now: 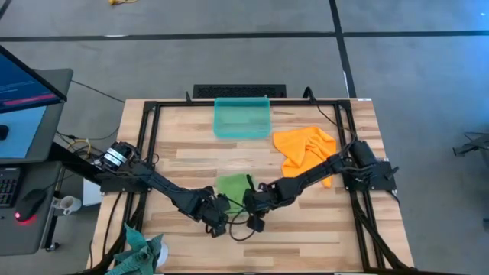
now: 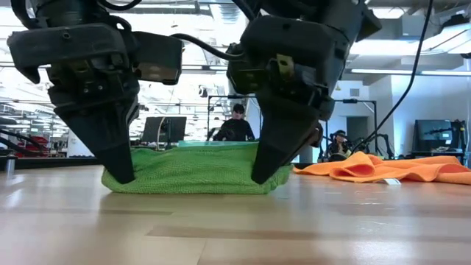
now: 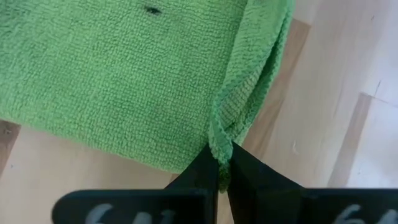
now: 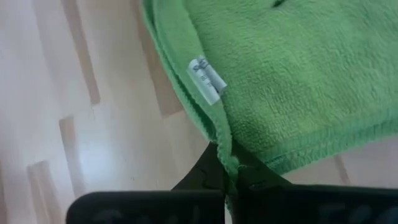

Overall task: Roll microfiber towels into tight, uniform cylinder then place into a basket
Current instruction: Roll the green towel

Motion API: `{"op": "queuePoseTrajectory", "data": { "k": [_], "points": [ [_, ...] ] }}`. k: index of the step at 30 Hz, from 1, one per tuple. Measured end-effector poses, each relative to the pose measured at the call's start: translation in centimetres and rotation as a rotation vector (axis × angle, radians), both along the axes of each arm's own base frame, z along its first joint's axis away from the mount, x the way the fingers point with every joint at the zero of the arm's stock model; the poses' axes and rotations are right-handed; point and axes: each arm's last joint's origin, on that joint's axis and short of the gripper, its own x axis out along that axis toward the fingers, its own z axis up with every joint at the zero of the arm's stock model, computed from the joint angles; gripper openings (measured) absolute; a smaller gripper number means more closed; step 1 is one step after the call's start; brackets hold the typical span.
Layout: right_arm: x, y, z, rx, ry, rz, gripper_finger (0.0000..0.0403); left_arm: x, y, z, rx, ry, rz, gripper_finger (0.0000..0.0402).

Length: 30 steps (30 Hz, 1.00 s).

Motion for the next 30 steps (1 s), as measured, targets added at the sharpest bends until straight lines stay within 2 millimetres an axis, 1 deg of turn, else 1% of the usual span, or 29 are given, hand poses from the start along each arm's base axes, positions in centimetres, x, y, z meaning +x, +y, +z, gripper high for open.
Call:
{"op": "queuePoseTrajectory", "data": {
  "k": [5, 9, 14, 23, 26, 30],
  "points": [
    [0.26, -0.82, -0.01, 0.011, 0.005, -0.034, 0.0017, 0.0, 0.0, -0.01, 0.015, 0.0, -0.025, 0.0007],
    [0.27, -0.92, -0.03, 0.01, 0.007, -0.038, 0.0012, -0.01, 0.1, -0.04, 0.053, -0.011, -0.024, 0.0016],
    [0.26, -0.93, -0.03, 0.01, 0.008, -0.039, 0.0016, 0.0, 0.12, -0.04, 0.066, -0.013, -0.042, 0.0043],
    [0.26, -0.93, -0.04, 0.01, 0.008, -0.038, 0.0015, 0.02, 0.11, -0.05, 0.097, -0.009, -0.115, 0.0113],
    [0.26, -0.93, -0.04, 0.01, 0.008, -0.038, 0.0018, 0.02, 0.11, -0.05, 0.109, -0.007, -0.146, 0.0125],
    [0.26, -0.93, -0.04, 0.01, 0.007, -0.038, 0.0013, -0.04, -0.03, 0.1, 0.116, 0.002, -0.153, 0.0127]
  ]
}}
